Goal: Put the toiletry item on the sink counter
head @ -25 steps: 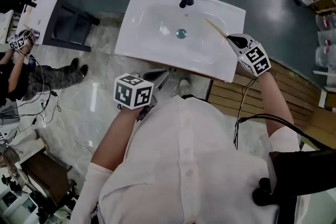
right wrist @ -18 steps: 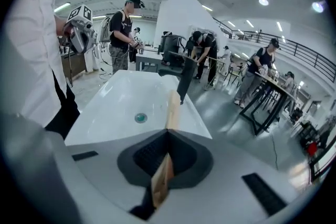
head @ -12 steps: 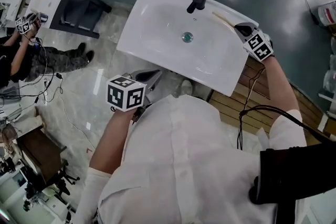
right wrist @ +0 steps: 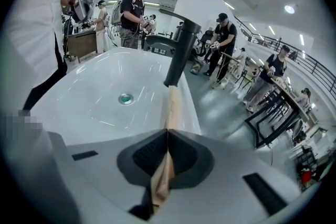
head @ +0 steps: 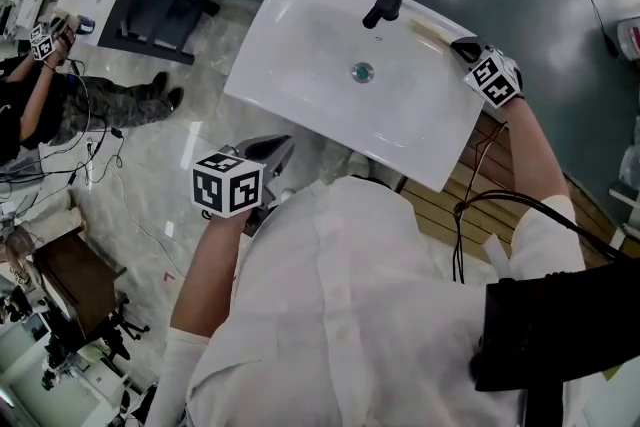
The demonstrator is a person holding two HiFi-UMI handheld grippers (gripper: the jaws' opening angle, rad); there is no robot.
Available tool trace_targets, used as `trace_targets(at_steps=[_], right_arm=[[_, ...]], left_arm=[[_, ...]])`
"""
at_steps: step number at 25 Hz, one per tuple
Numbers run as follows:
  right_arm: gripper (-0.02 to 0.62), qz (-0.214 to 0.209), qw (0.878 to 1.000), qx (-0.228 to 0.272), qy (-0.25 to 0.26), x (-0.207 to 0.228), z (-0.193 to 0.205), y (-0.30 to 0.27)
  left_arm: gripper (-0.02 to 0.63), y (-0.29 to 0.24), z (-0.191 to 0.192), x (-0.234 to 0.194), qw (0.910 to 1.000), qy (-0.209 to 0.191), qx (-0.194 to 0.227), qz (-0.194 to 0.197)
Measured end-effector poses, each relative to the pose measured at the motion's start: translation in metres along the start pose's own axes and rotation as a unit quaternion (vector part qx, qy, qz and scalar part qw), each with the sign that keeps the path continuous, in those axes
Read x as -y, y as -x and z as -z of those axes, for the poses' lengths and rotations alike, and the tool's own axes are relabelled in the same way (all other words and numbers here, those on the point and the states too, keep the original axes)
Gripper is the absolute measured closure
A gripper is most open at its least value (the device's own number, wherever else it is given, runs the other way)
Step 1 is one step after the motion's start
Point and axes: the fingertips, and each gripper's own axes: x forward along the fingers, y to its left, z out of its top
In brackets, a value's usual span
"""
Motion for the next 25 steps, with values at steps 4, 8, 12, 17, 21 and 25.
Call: trace_targets(at_steps=[4, 8, 12, 17, 21, 25], right_arm=[[0.589, -0.009, 1.000, -0.009, -0.006, -0.002, 0.005, -0.005], [0.548, -0.009, 1.000, -0.017, -0.011, 0.000, 0.008, -0.006], [0.504, -0.005, 1.000, -0.016, -0.024, 0.000, 0.006, -0.002], [0.479, 0.005, 1.000, -0.006, -0.027, 0.001, 0.003, 0.003], [0.476, 0.016, 0.999, -0.001, -0.047, -0.004, -0.005, 0.019], [0.476, 0.050, 0.996, 0.005, -0.068, -0.003, -0.014, 0.032]], left_arm=[[0.600, -0.002, 0.001, -0.003, 1.0000, 0.001, 0.000, -0.005], [0.600, -0.005, 0.000, -0.002, 1.0000, 0.001, 0.001, -0.003], [0.600, -0.003, -0.002, 0.001, 1.0000, -0.003, -0.001, -0.001], [0.600, -0.005, 0.000, 0.002, 0.9999, -0.008, -0.005, 0.003], [0.600, -0.001, 0.006, 0.006, 0.9998, -0.014, -0.010, 0.012], [0.600, 0.002, 0.010, 0.003, 0.9995, -0.024, -0.007, 0.022]])
